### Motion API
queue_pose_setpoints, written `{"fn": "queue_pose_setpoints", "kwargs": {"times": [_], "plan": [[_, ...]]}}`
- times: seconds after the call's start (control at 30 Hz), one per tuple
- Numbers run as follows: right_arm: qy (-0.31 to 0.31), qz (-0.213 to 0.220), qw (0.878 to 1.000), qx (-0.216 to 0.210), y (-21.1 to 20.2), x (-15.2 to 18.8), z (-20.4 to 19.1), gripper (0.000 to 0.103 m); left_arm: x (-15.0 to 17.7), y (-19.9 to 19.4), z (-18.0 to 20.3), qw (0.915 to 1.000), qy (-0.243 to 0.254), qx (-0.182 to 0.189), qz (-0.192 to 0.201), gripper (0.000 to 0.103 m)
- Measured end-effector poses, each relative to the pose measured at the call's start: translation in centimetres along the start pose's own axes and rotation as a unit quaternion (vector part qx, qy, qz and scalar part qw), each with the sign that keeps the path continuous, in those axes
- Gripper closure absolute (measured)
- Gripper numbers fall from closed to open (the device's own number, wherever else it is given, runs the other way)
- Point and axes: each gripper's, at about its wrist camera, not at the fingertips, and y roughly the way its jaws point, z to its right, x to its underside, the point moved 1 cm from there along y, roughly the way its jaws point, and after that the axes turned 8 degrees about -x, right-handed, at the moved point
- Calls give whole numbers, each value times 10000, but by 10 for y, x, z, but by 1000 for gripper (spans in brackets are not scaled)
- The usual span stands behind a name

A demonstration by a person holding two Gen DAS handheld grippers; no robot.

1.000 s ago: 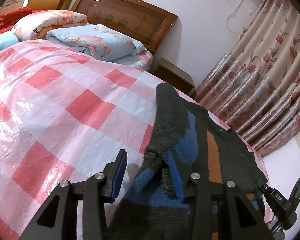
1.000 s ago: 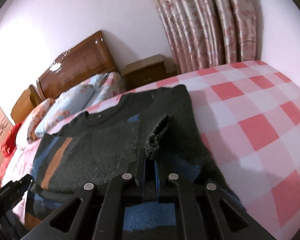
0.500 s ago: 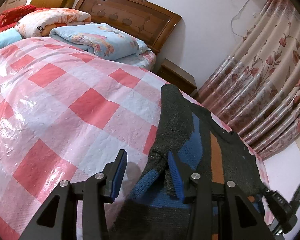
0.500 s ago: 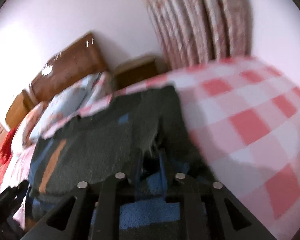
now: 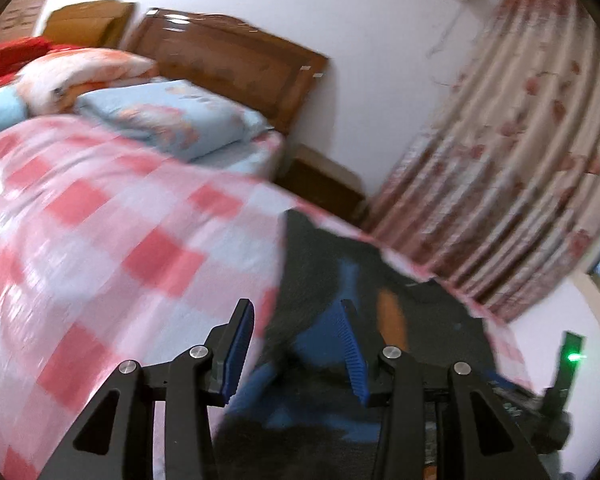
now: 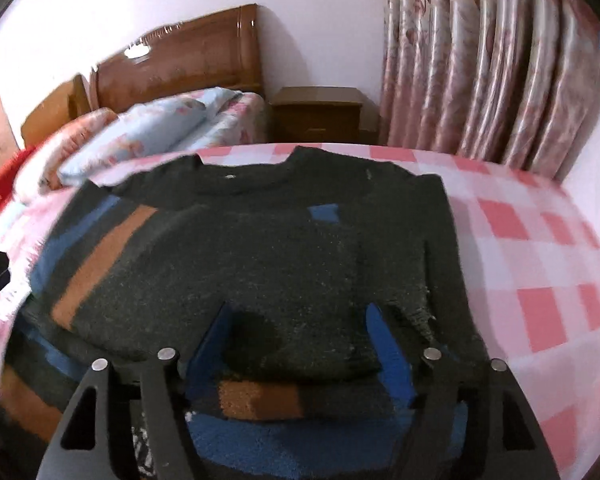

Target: Fold small clothes

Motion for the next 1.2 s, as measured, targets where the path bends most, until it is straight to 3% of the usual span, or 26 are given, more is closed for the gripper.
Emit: {"fn": "queue_pose_setpoints", "kwargs": {"times": [0.07, 0.2, 0.3, 0.33, 0.43, 0.53, 0.63, 0.7, 0.73, 0.87, 0.97, 1.07, 1.2], "plan": [[-83, -30, 10000, -22, 3, 0, -5, 0, -20, 14, 16, 9987, 71, 418, -283, 60], [-285, -101, 9995, 105, 4, 1, -14, 0, -51, 65, 29, 9933, -89, 764, -864, 60], [-188, -56, 9998, -13, 1, 2, -12, 0, -56, 109, 31, 9901, 16, 651, -1240, 60], [-169, -45, 9998, -39, -1, 3, -11, 0, -52, 129, 27, 9879, 66, 433, -1488, 63], [-172, -52, 9998, -42, 4, 0, -14, 0, -54, 137, 20, 9867, -121, 555, -1521, 68], [-166, -51, 9998, -79, 5, -1, -14, 0, -71, 128, 12, 9832, -535, 1030, -1407, 67], [-169, -62, 9998, -70, 5, -1, -14, 0, -86, 133, 3, 9832, -797, 901, -1376, 67], [-152, -52, 9998, -88, 4, -1, -14, 0, -84, 155, -1, 9792, -808, 732, -1710, 67], [-135, -44, 9998, -108, 4, -1, -13, 0, -80, 168, -2, 9769, -740, 647, -1898, 72], [-102, -26, 9998, -153, 3, -1, -12, 0, -85, 167, -1, 9786, -795, 663, -1777, 72], [-94, -24, 9998, -165, 4, -1, -11, 0, -93, 158, 1, 9846, -825, 644, -1403, 71], [-105, -29, 9998, -163, 4, -1, -11, 0, -87, 179, 0, 9814, -669, 392, -1757, 74], [-78, -15, 9998, -188, 3, -1, -10, 0, -86, 173, 3, 9818, -730, 382, -1709, 74]]}}
